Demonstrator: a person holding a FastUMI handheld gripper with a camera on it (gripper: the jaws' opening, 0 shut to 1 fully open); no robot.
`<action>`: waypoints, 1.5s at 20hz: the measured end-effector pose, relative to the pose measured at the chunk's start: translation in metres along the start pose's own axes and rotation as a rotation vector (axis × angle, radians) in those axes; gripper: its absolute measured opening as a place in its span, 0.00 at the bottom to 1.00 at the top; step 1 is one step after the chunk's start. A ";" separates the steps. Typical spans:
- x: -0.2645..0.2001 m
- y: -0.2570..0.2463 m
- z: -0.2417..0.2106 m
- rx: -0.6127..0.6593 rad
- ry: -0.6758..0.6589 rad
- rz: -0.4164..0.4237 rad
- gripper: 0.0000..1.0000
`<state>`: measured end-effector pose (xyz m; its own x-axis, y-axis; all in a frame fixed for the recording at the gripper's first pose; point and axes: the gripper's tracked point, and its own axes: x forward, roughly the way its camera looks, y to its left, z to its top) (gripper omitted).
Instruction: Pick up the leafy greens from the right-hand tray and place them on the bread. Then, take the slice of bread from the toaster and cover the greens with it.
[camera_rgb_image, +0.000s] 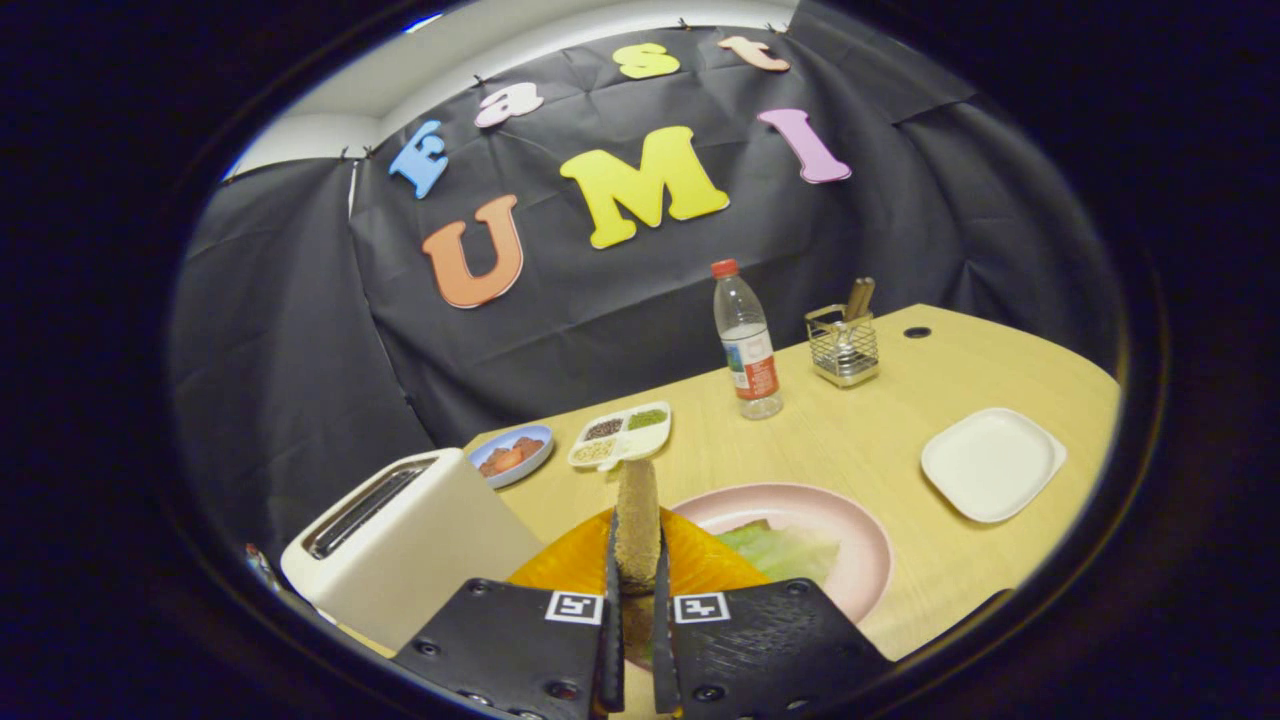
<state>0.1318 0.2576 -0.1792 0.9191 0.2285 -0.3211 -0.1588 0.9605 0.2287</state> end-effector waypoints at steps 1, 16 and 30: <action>0.000 -0.008 -0.001 -0.002 0.003 -0.005 0.16; -0.007 -0.094 0.025 -0.017 -0.012 -0.094 0.66; -0.181 -0.125 0.178 -0.363 -0.388 -0.162 0.95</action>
<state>0.0491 0.0679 0.0138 0.9966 0.0640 0.0521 -0.0557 0.9874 -0.1484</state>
